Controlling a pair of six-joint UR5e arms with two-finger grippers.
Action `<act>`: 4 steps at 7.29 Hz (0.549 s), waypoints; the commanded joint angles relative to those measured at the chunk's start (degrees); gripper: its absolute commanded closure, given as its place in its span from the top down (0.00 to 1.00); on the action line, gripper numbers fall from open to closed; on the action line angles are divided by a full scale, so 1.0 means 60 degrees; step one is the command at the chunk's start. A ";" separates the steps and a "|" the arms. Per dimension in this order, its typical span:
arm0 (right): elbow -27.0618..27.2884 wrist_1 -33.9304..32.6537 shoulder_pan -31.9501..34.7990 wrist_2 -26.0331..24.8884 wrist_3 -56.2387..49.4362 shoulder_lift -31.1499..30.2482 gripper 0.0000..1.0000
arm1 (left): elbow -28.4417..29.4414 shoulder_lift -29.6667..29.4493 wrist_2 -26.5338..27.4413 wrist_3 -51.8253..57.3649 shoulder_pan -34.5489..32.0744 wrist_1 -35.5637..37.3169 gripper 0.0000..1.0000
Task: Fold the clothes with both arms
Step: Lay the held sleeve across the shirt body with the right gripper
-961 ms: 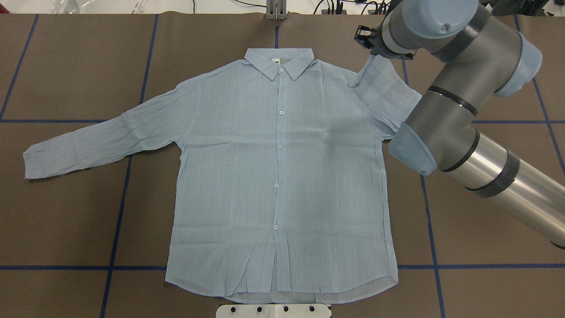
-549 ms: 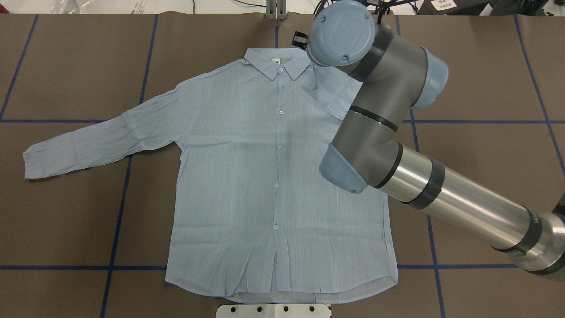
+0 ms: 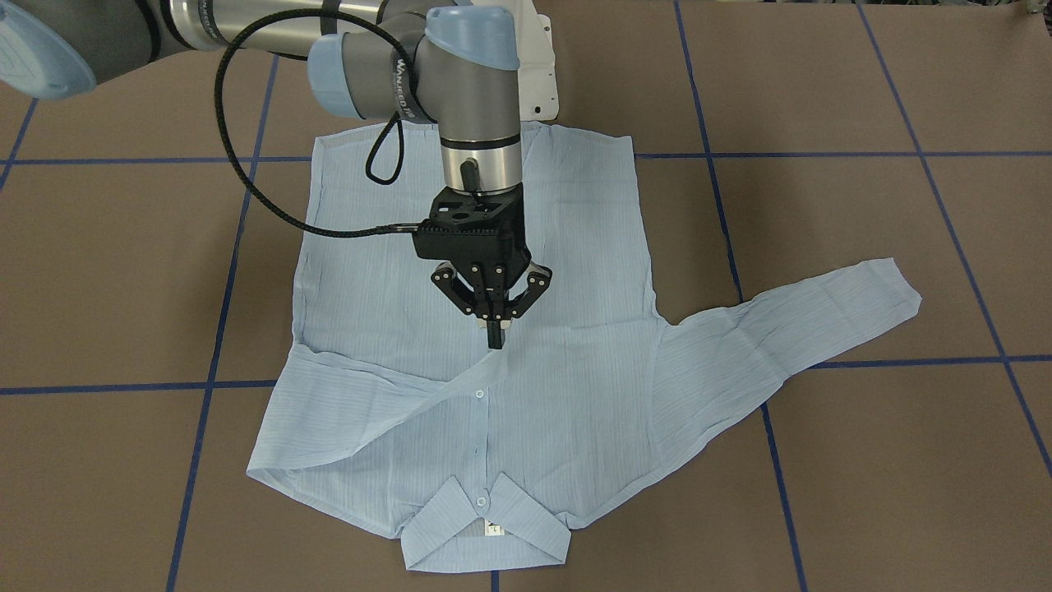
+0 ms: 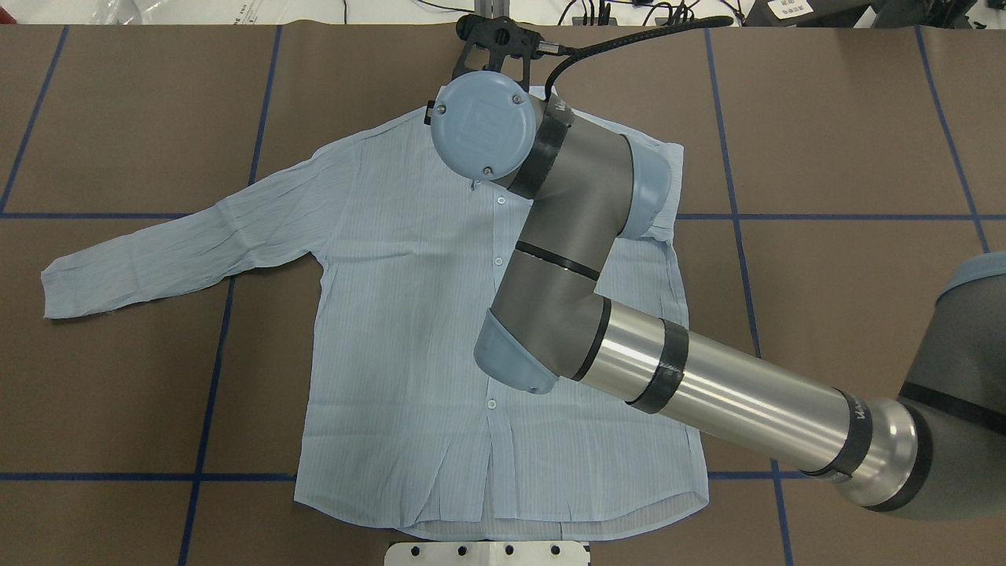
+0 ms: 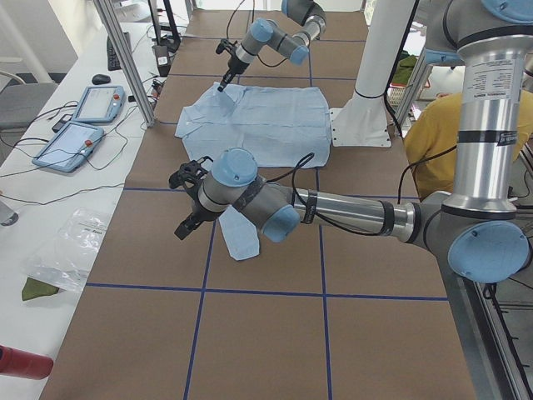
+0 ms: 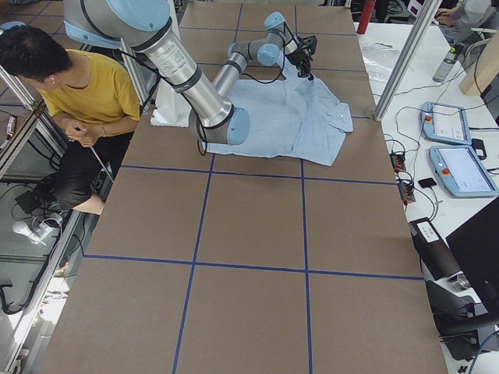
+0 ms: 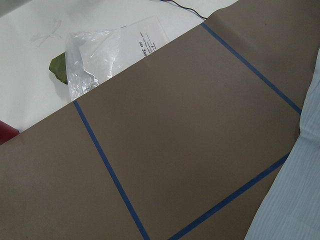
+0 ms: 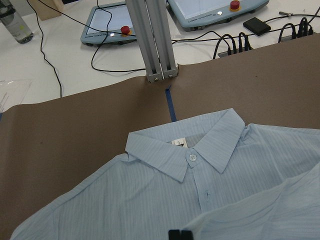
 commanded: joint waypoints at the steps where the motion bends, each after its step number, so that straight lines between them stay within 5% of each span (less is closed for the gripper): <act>1: -0.1152 0.0038 -0.0271 -0.0118 0.0149 0.0883 0.23 | 0.0009 0.0000 0.0002 0.0000 0.0015 0.0014 1.00; 2: -0.1881 0.0023 -0.0271 -0.0118 0.0238 0.1336 0.96 | 0.0009 0.0000 0.0002 0.0000 0.0000 0.0000 1.00; 4: -0.2942 0.0023 -0.0242 -0.0103 0.0663 0.2262 0.99 | 0.0009 0.0000 0.0002 0.0000 0.0015 0.0000 1.00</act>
